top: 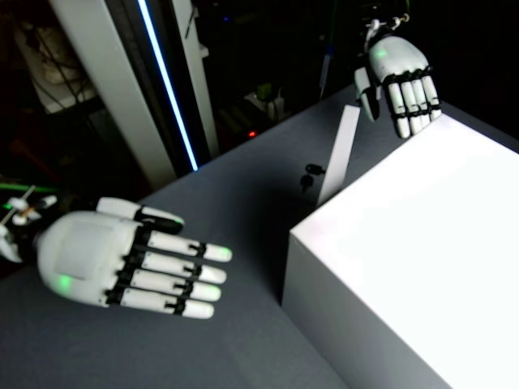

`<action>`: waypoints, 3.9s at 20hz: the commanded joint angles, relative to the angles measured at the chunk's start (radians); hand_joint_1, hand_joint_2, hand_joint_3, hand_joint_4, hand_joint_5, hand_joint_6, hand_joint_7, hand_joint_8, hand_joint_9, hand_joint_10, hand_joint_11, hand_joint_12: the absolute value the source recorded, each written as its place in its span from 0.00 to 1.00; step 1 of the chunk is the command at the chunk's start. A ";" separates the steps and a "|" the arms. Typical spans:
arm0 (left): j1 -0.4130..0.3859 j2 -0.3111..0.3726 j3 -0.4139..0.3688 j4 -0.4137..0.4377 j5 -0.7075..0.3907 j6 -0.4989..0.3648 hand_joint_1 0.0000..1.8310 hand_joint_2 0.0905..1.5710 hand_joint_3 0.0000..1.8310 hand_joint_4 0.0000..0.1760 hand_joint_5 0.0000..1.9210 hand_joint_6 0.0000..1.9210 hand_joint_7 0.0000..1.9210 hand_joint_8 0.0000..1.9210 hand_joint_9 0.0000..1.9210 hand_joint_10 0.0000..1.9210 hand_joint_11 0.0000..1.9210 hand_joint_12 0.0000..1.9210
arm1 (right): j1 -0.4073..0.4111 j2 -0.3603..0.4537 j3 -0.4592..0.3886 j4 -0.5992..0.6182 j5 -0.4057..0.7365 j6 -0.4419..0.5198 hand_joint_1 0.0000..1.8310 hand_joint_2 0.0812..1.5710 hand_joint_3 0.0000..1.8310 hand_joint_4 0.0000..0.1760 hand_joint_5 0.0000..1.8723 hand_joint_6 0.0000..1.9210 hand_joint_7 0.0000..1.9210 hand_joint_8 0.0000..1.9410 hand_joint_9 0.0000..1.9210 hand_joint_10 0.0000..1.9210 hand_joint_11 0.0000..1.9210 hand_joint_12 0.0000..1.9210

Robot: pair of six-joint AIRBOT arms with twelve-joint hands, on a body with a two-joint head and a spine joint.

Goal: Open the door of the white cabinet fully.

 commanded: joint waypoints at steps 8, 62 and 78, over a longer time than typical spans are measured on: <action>-0.035 -0.019 0.012 0.062 -0.102 -0.046 0.24 0.92 0.00 0.00 0.17 0.00 0.17 0.00 0.14 0.00 0.08 0.10 | 0.006 -0.003 0.015 0.021 0.115 0.025 0.28 0.89 0.00 0.00 0.16 0.00 0.17 0.00 0.16 0.00 0.16 0.03; -0.417 -0.360 0.152 0.554 0.171 -0.304 0.37 0.90 0.00 0.00 0.19 0.00 0.21 0.00 0.18 0.00 0.14 0.07 | 0.005 -0.005 0.019 0.040 0.115 0.027 0.33 0.91 0.00 0.00 0.17 0.00 0.18 0.00 0.17 0.00 0.18 0.00; -0.519 -0.463 0.212 0.654 0.221 -0.332 0.39 0.89 0.00 0.00 0.18 0.00 0.17 0.00 0.14 0.00 0.11 0.02 | 0.005 -0.009 0.033 0.055 0.130 0.027 0.32 0.90 0.00 0.00 0.17 0.00 0.17 0.00 0.15 0.00 0.16 0.00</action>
